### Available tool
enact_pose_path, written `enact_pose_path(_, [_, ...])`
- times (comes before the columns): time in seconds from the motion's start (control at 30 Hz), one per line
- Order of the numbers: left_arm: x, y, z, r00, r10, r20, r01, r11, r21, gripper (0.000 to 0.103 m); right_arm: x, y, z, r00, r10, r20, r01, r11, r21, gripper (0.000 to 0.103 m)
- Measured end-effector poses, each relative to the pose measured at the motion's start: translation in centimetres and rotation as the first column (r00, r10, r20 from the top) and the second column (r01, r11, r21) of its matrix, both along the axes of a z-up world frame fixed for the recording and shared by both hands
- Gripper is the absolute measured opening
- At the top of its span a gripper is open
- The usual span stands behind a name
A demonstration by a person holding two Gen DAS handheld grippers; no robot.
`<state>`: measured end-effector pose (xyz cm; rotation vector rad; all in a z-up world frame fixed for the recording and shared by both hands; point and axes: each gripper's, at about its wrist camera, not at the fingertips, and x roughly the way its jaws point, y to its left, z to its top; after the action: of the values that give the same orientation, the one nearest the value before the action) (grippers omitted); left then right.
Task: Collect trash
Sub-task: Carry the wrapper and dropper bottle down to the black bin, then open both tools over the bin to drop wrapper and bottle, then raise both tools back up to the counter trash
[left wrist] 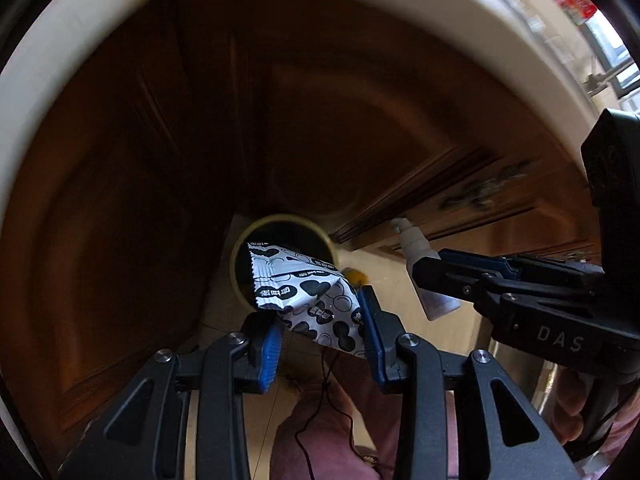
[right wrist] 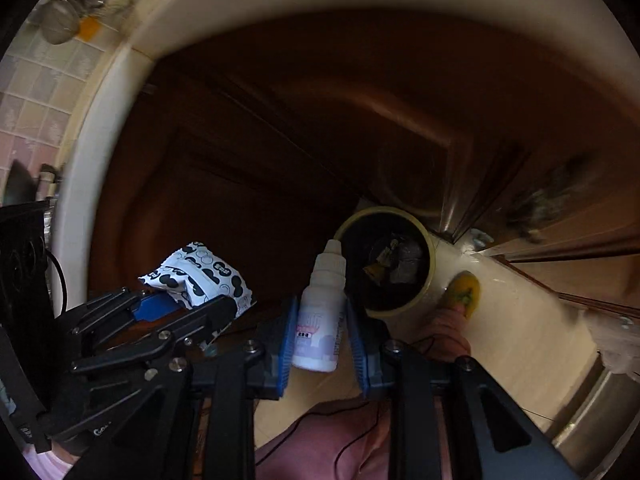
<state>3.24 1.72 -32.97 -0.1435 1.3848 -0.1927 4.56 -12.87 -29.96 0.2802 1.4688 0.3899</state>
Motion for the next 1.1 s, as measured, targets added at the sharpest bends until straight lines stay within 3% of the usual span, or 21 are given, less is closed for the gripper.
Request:
enact_pose_path(0.1, [0.7, 0.7, -3.8, 1.0, 0.021, -0.017, -0.021, 1.0, 0.002, 0.036, 0.7, 0.5, -4.8, 1.0, 0.006, -0.019, -0.006, 1.0, -0.003, 0.026])
enact_pose_path(0.23, [2.1, 1.3, -8.9, 0.999, 0.034, -0.024, -0.033, 0.999, 0.03, 0.067, 1.6, 1.0, -10.3, 0.999, 0.033, -0.016, -0.034, 0.997, -0.064, 0.029])
enact_pose_path(0.27, [2.2, 1.3, -9.6, 0.999, 0.039, -0.021, -0.039, 0.998, 0.041, 0.071, 1.8, 1.1, -11.2, 0.999, 0.038, -0.016, -0.039, 0.996, -0.079, 0.032])
enact_pose_path(0.47, [3.7, 1.9, -13.4, 0.995, 0.076, -0.059, -0.068, 0.99, 0.12, 0.073, 2.0, 1.3, -14.2, 0.998, 0.062, -0.008, -0.063, 0.993, -0.1, 0.035])
enact_pose_path(0.6, [3.8, 1.8, -12.7, 0.994, 0.09, -0.054, -0.083, 0.988, 0.128, 0.073, 2.0, 0.9, -13.8, 0.998, 0.07, 0.001, -0.069, 0.992, -0.105, 0.035])
enact_pose_path(0.8, [4.2, 2.0, -10.4, 0.995, 0.096, -0.026, -0.092, 0.988, 0.125, 0.074, 1.7, 1.1, -10.8, 0.995, 0.098, 0.035, -0.094, 0.991, -0.096, 0.035])
enact_pose_path(1.1, [3.6, 1.5, -2.5, 0.993, 0.114, 0.028, -0.116, 0.987, 0.114, 0.077, 1.0, 0.9, -4.2, 0.993, 0.086, 0.079, -0.08, 0.994, -0.073, 0.035])
